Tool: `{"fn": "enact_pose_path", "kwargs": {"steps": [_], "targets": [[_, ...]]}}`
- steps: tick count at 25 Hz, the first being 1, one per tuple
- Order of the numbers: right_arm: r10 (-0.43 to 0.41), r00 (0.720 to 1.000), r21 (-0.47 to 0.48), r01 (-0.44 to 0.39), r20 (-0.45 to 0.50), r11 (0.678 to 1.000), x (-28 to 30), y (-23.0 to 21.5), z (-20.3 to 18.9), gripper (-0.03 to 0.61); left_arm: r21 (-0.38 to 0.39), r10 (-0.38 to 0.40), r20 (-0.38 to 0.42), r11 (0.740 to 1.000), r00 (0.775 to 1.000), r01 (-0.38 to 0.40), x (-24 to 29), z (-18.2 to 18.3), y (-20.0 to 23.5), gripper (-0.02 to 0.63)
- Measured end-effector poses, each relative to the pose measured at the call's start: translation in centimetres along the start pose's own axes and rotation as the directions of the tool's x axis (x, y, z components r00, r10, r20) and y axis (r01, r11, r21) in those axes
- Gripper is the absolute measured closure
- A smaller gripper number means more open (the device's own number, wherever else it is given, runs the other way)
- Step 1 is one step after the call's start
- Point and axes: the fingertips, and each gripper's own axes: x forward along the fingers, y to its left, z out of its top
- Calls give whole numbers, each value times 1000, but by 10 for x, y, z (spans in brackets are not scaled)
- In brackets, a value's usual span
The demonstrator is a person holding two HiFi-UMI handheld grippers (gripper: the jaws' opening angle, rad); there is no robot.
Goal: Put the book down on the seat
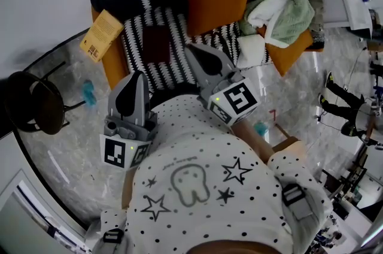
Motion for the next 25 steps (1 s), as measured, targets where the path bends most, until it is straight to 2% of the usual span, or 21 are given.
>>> {"fn": "enact_pose_path", "kwargs": {"steps": [8, 14, 17, 22, 25], "targets": [[37, 998, 0, -37, -53, 999, 3, 19, -20, 584, -11, 1, -18, 1000, 1000, -1, 0, -6, 0, 612], [143, 980, -81, -155, -138, 985, 10, 55, -33, 584, 5, -21, 10, 1000, 1000, 21, 5, -6, -7, 612], [185, 969, -128, -206, -163, 970, 11, 69, -33, 584, -2, -24, -16, 1000, 1000, 24, 5, -13, -9, 612], [188, 970, -129, -209, -157, 969, 12, 70, -33, 584, -7, -7, -39, 1000, 999, 7, 0, -17, -6, 612], [189, 970, -134, -209, -150, 969, 13, 70, -34, 584, -1, -6, -11, 1000, 1000, 6, 2, -12, -5, 612]]}}
